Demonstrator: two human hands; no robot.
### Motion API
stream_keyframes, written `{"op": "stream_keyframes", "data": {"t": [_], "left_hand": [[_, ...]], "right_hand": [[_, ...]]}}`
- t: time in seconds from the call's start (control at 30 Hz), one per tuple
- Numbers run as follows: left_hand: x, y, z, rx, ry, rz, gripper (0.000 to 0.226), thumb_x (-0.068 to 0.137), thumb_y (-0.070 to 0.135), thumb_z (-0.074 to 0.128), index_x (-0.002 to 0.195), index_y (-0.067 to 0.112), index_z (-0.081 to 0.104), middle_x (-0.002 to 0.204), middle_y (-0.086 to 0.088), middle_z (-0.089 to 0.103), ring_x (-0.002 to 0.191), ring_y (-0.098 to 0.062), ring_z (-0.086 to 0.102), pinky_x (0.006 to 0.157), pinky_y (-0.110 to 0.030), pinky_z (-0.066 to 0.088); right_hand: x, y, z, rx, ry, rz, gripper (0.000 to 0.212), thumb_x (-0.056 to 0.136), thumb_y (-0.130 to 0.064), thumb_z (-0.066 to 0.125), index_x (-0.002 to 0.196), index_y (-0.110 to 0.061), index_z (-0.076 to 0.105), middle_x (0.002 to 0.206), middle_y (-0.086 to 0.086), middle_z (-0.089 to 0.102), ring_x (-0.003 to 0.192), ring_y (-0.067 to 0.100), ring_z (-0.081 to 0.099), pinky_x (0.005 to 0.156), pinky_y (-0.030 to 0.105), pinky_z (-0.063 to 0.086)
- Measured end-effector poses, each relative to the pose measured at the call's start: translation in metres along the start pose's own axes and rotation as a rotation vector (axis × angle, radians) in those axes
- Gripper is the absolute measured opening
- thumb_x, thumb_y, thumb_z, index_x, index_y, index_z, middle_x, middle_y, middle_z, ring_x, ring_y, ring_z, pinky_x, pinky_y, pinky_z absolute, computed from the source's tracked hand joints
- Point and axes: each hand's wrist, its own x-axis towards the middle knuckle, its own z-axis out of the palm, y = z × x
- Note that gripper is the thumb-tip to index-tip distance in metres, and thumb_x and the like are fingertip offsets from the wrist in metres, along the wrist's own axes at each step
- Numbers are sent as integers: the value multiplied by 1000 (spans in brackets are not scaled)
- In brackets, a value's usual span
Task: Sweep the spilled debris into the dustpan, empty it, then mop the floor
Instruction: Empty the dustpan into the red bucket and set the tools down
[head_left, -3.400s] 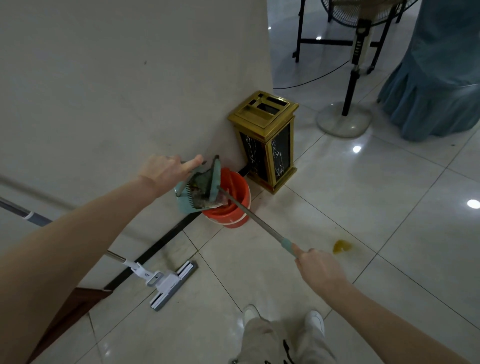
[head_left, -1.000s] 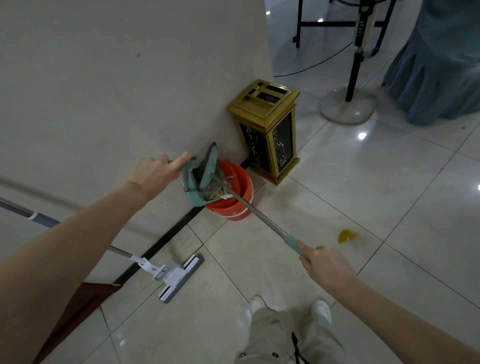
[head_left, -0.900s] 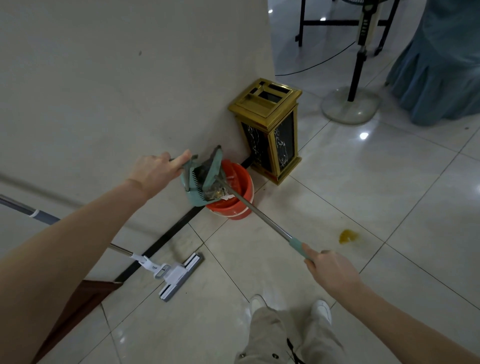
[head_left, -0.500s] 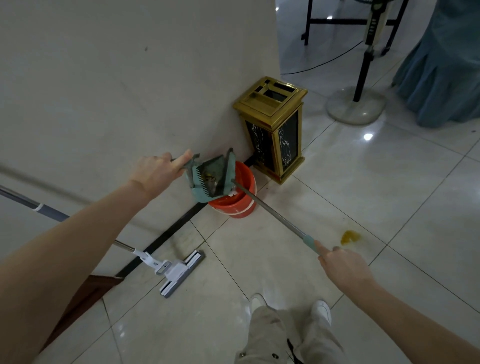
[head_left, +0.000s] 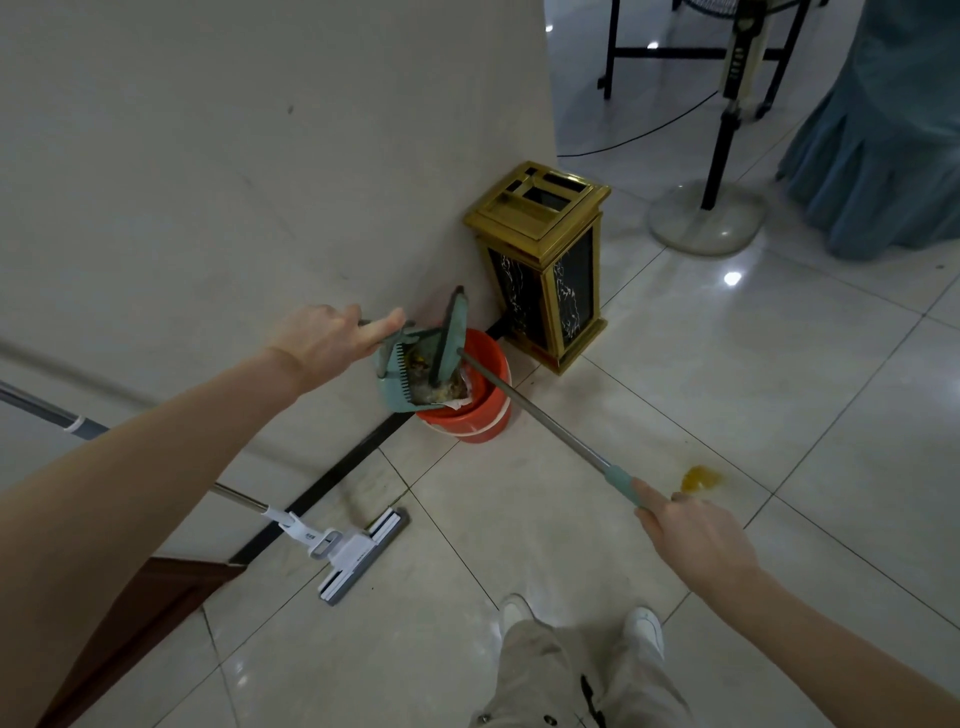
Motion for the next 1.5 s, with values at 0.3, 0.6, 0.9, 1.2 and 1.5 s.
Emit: {"op": "stream_keyframes", "data": {"t": [0.3, 0.6, 0.9, 1.2, 1.5], "left_hand": [[16, 67, -15, 89, -272, 143, 59, 102, 14, 36, 132, 32, -12, 96, -12, 51, 69, -25, 57, 61, -37, 53], [18, 58, -11, 177, -147, 266, 69, 96, 16, 52, 135, 32, -3, 92, -11, 58, 62, -24, 61, 52, -33, 45], [20, 60, -17, 240, -62, 296, 87, 74, 16, 76, 132, 29, 13, 67, -7, 57, 42, -21, 54, 38, -28, 37], [18, 59, -20, 144, -27, 288, 80, 61, 3, 81, 123, 27, 36, 55, -11, 49, 34, -21, 46, 40, -22, 26], [24, 64, -18, 313, -120, 264, 80, 78, 18, 72, 131, 32, 14, 66, -2, 57, 42, -17, 52, 40, -26, 30]], "right_hand": [[9, -27, 12, 166, -14, 35, 40, 101, -40, 37, 140, -36, 36, 78, 1, 48, 68, 26, 53, 59, 31, 43], [-11, -30, 44, 305, 7, 40, 41, 101, -40, 39, 140, -31, 41, 75, 0, 52, 63, 21, 49, 56, 29, 40], [-12, -57, 52, 429, 36, 32, 39, 101, -37, 41, 138, -27, 45, 77, 3, 59, 63, 22, 57, 59, 32, 51], [-3, -25, 50, 183, -20, 10, 41, 103, -29, 38, 144, -24, 36, 76, 1, 50, 61, 21, 58, 54, 32, 52], [2, -19, 25, 231, 24, -56, 41, 101, -36, 38, 142, -32, 36, 77, 2, 52, 64, 23, 52, 58, 33, 49]]}}
